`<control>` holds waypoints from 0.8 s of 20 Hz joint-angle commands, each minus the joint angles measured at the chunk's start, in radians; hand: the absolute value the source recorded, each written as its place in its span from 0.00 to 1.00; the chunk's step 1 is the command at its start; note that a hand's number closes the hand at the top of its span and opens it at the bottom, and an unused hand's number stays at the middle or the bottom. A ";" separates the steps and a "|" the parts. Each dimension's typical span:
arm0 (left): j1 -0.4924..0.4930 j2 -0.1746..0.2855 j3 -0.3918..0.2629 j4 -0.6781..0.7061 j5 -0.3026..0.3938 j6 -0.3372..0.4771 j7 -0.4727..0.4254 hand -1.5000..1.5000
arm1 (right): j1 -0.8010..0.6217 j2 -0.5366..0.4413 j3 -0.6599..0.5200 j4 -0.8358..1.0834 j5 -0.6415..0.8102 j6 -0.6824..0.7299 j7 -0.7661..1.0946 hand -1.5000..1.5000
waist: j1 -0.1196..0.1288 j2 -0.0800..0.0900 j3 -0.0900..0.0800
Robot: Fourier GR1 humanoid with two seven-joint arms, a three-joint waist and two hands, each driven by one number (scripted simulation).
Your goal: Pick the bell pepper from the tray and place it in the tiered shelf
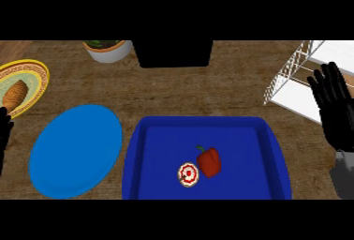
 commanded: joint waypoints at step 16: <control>-0.097 -0.279 -0.169 0.024 0.106 -0.091 0.309 0.50 | 0.289 -0.174 0.084 -0.082 0.332 0.053 -0.073 0.00 | 0.022 0.016 0.003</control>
